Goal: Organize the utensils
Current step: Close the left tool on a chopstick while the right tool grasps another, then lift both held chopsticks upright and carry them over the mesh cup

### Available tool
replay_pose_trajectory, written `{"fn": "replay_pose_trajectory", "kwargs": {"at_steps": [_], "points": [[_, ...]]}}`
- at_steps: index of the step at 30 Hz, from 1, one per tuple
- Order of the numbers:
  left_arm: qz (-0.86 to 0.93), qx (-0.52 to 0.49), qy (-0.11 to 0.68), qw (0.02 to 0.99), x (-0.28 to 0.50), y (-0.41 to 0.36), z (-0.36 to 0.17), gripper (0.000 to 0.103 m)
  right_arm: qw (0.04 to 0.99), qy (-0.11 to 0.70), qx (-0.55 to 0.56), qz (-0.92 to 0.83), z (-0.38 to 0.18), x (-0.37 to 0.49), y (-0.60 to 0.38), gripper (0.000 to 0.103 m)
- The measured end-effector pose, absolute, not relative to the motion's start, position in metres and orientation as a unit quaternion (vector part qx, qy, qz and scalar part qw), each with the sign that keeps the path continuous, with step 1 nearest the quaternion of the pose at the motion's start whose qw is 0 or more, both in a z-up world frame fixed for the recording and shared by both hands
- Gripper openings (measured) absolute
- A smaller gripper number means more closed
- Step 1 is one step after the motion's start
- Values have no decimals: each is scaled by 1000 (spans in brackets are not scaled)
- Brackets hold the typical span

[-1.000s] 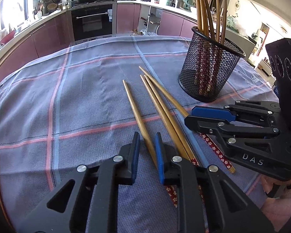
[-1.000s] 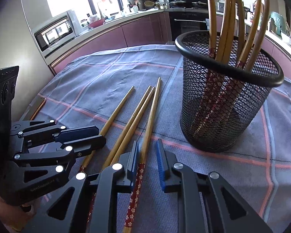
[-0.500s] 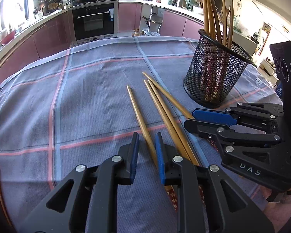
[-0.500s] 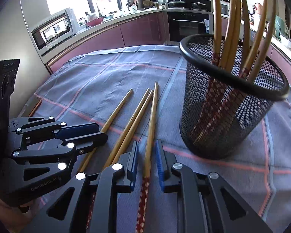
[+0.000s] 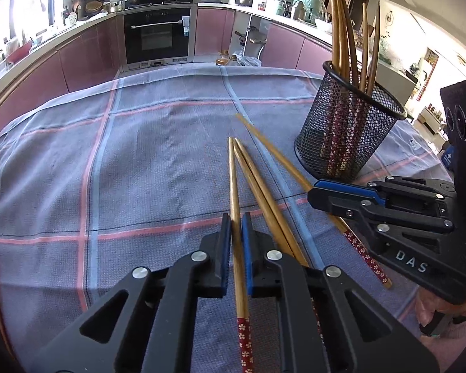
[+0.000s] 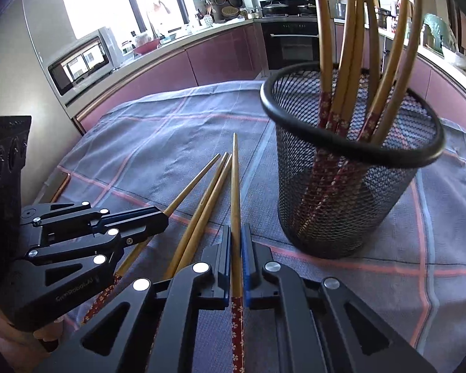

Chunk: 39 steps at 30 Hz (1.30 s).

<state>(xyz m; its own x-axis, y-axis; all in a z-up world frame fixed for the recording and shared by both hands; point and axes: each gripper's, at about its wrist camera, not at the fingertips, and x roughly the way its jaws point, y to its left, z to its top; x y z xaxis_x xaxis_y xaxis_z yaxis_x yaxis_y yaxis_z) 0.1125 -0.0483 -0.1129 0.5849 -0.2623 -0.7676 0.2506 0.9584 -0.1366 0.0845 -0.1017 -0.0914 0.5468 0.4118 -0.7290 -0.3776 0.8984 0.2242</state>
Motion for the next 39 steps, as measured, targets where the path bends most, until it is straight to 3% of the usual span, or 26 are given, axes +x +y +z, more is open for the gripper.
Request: {"fn": "replay_pose_trajectory", "kwargs": {"at_steps": [39], "points": [[-253, -60, 328, 908, 58, -42, -10, 7, 903, 312, 92, 280, -20, 42, -157, 6]]}}
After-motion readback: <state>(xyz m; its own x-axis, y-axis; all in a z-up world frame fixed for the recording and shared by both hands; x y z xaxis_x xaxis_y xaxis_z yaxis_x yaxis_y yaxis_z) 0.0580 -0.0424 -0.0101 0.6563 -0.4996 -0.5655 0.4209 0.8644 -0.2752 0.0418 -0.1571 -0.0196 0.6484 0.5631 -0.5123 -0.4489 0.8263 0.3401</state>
